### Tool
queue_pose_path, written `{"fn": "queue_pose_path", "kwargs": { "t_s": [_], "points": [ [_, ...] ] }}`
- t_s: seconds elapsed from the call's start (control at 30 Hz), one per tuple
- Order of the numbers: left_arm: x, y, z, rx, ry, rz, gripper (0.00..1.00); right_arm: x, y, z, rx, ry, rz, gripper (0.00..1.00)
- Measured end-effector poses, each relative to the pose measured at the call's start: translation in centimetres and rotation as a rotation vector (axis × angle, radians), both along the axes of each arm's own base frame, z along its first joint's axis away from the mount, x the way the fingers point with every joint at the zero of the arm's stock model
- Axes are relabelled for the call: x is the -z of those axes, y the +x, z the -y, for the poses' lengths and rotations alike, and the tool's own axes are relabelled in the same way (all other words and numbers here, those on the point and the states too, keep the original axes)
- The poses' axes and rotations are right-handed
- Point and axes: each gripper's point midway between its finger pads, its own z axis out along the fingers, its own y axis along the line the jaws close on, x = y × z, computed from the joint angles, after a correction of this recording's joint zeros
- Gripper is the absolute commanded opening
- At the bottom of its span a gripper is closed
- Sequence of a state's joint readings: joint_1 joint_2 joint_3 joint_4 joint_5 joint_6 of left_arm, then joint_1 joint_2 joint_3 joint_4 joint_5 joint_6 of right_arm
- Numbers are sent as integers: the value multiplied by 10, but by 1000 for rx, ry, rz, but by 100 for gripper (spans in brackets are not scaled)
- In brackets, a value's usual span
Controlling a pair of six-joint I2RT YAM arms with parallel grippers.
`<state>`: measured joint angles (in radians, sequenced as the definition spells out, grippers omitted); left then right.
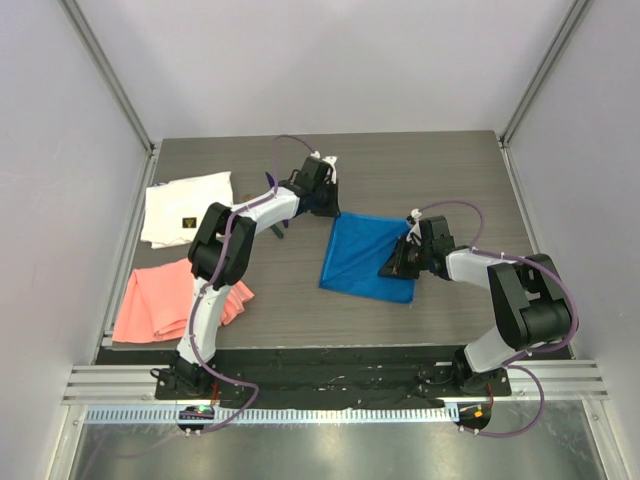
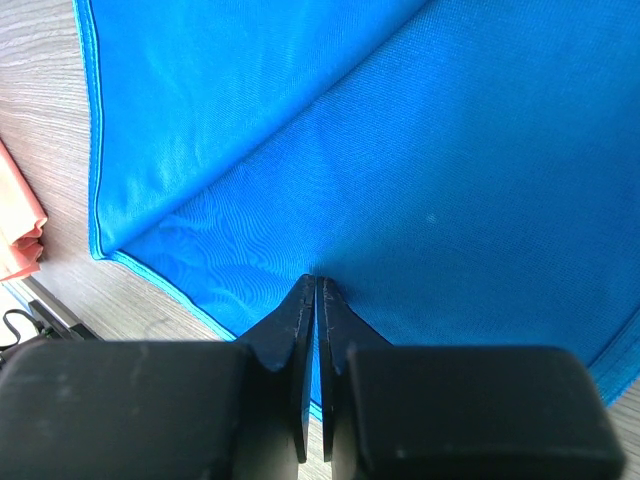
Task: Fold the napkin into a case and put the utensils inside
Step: Smooth out the upper triangle-folded napkin at the center of the board.
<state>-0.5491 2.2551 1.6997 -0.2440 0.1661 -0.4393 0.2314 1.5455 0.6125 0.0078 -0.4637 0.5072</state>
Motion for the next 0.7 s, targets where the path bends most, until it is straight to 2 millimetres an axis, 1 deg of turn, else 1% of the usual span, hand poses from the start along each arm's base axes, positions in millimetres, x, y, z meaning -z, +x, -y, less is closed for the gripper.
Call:
{"fn": "queue_pose_path", "kwargs": {
  "t_s": [0.23,0.43,0.53,0.57,0.63,0.67,0.7],
  "points": [
    [-2,3,-2,-8,4,8,0,0,0,0,0,0,0,11],
    [0,4,-3,-11,6,6,0,-1,0,-1,1,5,-2,14],
    [0,5,-4,-14,8,7,0,-2,0,-1,7,15,-9,26],
    [0,5,-4,-15,10,8,0,-3,0,-1,10,21,-12,35],
    [0,5,-4,-16,11,9,0,-6,1,-2,13,38,-18,46],
    [0,5,-5,-17,11,9,0,-8,3,-2,16,44,-18,59],
    [0,5,-5,-17,12,9,0,-12,5,-2,20,50,-14,67]
  ]
}}
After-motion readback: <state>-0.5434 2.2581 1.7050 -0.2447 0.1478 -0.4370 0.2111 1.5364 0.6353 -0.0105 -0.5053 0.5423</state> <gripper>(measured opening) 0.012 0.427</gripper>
